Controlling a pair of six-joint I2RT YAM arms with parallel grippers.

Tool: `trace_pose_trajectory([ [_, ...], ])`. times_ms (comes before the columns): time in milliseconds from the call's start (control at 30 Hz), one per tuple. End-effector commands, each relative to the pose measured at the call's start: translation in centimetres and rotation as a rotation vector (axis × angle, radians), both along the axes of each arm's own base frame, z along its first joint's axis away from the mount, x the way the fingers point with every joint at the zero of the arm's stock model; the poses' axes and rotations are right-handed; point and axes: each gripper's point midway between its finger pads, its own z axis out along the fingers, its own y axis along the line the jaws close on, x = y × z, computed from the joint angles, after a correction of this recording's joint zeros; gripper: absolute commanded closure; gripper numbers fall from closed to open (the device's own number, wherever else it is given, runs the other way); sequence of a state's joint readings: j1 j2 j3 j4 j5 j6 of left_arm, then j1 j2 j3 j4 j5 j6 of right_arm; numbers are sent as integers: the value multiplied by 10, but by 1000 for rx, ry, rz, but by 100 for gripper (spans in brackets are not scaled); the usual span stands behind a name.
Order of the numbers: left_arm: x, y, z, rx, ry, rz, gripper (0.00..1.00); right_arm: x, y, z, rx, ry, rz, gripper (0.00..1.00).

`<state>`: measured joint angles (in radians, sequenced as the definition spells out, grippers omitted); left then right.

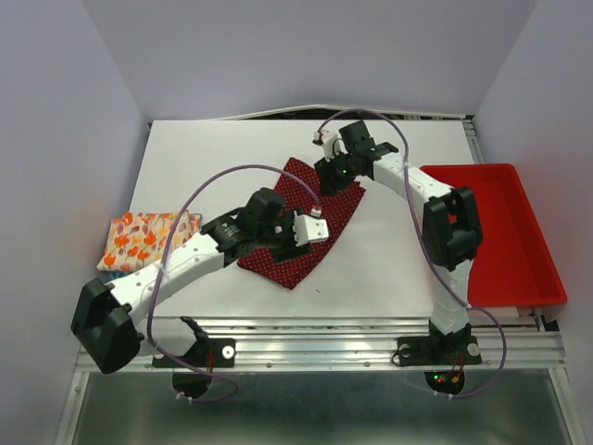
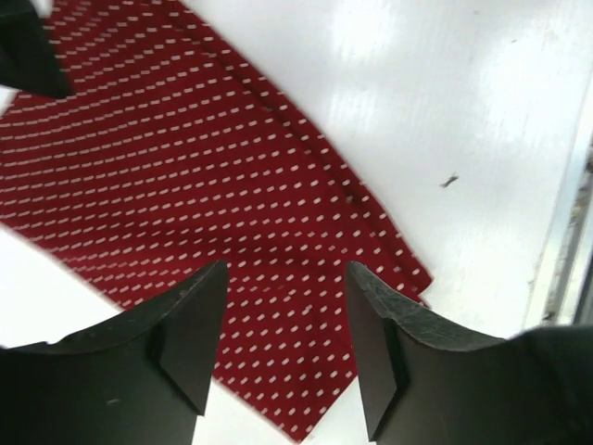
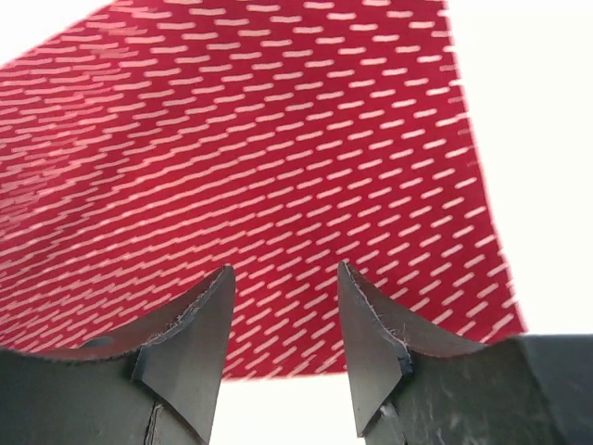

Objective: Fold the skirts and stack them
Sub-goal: Fold the skirt

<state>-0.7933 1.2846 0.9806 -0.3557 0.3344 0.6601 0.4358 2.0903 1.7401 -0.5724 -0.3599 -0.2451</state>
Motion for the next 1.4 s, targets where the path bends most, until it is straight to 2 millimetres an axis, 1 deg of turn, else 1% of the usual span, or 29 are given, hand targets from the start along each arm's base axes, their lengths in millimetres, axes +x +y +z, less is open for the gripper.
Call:
trace_pose_trajectory([
  [0, -1, 49, -12, 141, -136, 26, 33, -64, 41, 48, 193, 97, 105, 46],
  [33, -3, 57, -18, 167, -158, 12, 30, -77, 49, 44, 215, 148, 104, 46],
  [67, -9, 70, -30, 209, -196, -24, 28, -94, 54, 34, 229, 206, 126, 46],
  [100, -7, 78, -35, 235, -227, -24, 27, -108, 63, 30, 235, 234, 153, 47],
  [133, -9, 84, -41, 255, -245, -41, 26, -119, 67, 24, 242, 276, 154, 47],
  [167, -11, 94, -53, 290, -279, -76, 26, -130, 68, 12, 241, 312, 165, 47],
  [233, -12, 102, -64, 315, -319, -95, 25, -144, 71, -5, 222, 358, 180, 47],
  [267, -8, 100, -63, 303, -358, -99, 25, -146, 69, -13, 213, 372, 176, 48],
  [300, -12, 106, -77, 333, -360, -122, 25, -152, 64, -26, 196, 400, 171, 48],
  [333, -11, 107, -80, 336, -374, -124, 25, -155, 61, -40, 175, 420, 165, 48],
  [367, -9, 108, -85, 344, -385, -123, 25, -155, 57, -51, 148, 420, 162, 48],
  [400, -5, 111, -93, 364, -410, -123, 25, -155, 49, -73, 90, 422, 152, 50],
  [467, 0, 113, -104, 389, -436, -121, 25, -152, 38, -92, 23, 407, 132, 51],
  [567, 6, 113, -113, 407, -455, -144, 27, -154, 29, -114, -33, 420, 121, 51],
  [633, 10, 113, -118, 421, -465, -148, 28, -154, 27, -118, -44, 423, 122, 52],
  [667, 14, 113, -123, 445, -469, -154, 32, -154, 26, -122, -53, 423, 125, 52],
  [800, 20, 113, -131, 481, -445, -161, 44, -151, 21, -128, -85, 405, 130, 52],
  [867, 17, 114, -134, 490, -432, -179, 52, -150, 18, -130, -101, 395, 135, 52],
  [933, 11, 107, -134, 457, -420, -224, 59, -147, 17, -130, -112, 383, 135, 52],
  [967, 7, 109, -136, 465, -403, -238, 66, -147, 16, -129, -114, 378, 137, 52],
  [1000, 7, 105, -132, 449, -395, -243, 72, -143, 17, -126, -113, 363, 138, 52],
  [1033, 7, 103, -129, 442, -387, -246, 73, -142, 18, -124, -114, 356, 138, 52],
  [1067, 2, 104, -126, 444, -359, -258, 79, -139, 20, -119, -108, 345, 137, 52],
  [1167, -7, 107, -120, 445, -309, -269, 89, -125, 30, -97, -73, 300, 134, 51],
  [1200, -7, 103, -114, 430, -306, -275, 93, -120, 34, -89, -60, 283, 130, 49],
  [1233, -10, 103, -112, 429, -294, -277, 100, -108, 42, -73, -33, 245, 124, 47],
  [1300, -16, 105, -109, 431, -255, -283, 100, -94, 50, -52, 16, 217, 102, 44],
  [1333, -18, 105, -109, 435, -238, -291, 100, -85, 49, -45, 35, 210, 80, 43],
  [1367, -22, 107, -108, 442, -208, -290, 100, -69, 51, -33, 70, 194, 54, 43],
])
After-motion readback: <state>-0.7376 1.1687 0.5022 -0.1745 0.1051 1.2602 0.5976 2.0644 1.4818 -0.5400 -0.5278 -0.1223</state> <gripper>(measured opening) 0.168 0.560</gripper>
